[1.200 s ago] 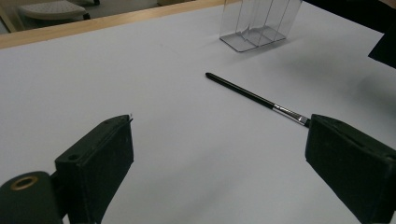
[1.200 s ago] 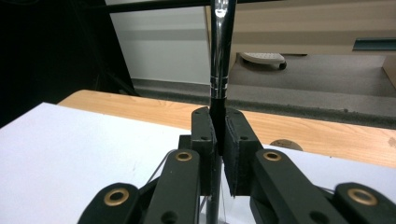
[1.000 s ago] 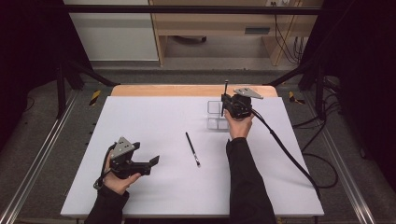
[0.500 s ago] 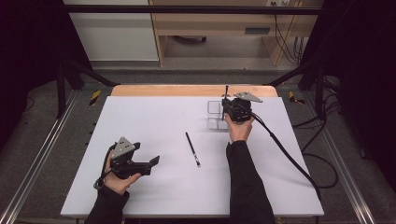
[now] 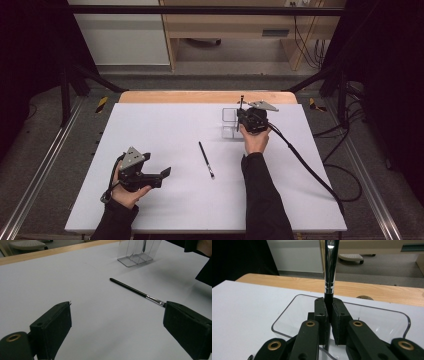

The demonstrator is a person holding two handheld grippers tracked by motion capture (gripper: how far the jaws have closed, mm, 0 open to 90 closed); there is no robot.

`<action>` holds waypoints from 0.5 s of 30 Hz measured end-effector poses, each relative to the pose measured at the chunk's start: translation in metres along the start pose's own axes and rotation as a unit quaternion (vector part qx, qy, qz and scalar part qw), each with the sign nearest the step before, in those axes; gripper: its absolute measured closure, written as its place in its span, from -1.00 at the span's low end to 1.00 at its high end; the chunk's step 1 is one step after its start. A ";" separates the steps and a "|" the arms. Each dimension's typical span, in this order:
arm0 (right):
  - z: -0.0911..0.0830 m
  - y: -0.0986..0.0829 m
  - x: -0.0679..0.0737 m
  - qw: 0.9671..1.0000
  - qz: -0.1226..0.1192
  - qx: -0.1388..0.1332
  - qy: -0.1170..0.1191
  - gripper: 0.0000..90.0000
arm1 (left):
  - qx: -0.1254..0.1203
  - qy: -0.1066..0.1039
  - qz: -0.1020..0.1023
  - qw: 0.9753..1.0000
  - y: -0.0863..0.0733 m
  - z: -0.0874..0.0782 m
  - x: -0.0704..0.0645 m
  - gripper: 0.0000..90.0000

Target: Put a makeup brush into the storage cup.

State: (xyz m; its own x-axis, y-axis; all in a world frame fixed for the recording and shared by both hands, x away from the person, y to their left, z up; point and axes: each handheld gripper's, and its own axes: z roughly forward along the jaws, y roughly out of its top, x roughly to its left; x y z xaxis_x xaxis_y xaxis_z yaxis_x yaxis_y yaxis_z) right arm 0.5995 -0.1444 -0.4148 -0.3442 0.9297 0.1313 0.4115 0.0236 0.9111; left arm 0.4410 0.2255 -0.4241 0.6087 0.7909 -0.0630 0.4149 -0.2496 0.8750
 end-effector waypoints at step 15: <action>-0.012 0.000 0.000 1.000 -0.007 0.010 0.010 0.76 | 0.002 0.000 0.000 1.000 0.000 0.001 -0.001 -0.84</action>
State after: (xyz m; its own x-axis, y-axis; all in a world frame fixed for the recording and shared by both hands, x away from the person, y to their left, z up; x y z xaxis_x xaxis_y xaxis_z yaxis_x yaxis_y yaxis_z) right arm 0.5894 -0.1491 -0.4104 -0.3660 0.9220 0.1264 0.4235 0.0441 0.9048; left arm 0.4411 0.2243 -0.4249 0.6086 0.7910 -0.0619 0.4176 -0.2530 0.8727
